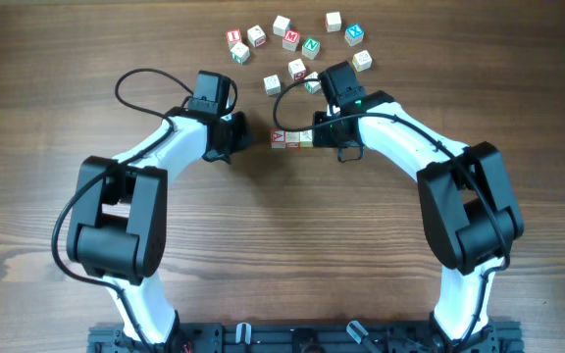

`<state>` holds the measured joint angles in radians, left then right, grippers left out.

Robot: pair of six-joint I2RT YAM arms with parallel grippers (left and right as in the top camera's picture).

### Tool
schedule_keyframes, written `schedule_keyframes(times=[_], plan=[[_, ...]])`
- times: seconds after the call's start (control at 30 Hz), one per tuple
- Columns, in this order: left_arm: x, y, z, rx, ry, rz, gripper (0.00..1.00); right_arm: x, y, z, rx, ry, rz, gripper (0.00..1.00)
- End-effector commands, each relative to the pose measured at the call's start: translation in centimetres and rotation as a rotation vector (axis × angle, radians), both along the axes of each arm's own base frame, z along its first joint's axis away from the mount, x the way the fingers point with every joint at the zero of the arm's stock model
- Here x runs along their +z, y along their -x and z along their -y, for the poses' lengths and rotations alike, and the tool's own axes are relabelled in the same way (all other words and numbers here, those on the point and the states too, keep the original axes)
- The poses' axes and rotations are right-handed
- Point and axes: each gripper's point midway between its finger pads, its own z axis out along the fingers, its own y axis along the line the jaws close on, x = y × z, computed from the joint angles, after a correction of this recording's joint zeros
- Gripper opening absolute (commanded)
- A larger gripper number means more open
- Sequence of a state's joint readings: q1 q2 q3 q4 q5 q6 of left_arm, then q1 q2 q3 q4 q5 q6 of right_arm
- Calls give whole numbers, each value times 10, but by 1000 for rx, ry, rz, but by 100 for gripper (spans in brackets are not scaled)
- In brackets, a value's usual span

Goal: Form a horizontal line
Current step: 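Lift the left gripper away from the row's left end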

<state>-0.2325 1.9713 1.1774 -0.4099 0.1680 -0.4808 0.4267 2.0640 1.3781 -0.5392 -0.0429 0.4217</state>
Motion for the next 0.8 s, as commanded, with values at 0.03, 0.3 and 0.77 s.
schedule_keyframes(times=[0.03, 0.3, 0.77], plan=[[-28, 30, -63, 165, -231, -119, 4, 2, -7, 2, -9, 20, 18, 4], [1, 19, -69, 209, -206, -49, 4, 3, 7, -19, 12, -100, -56, 5], [2, 14, -64, 226, -167, -33, 4, 4, -5, -12, -11, -60, -4, 5]])
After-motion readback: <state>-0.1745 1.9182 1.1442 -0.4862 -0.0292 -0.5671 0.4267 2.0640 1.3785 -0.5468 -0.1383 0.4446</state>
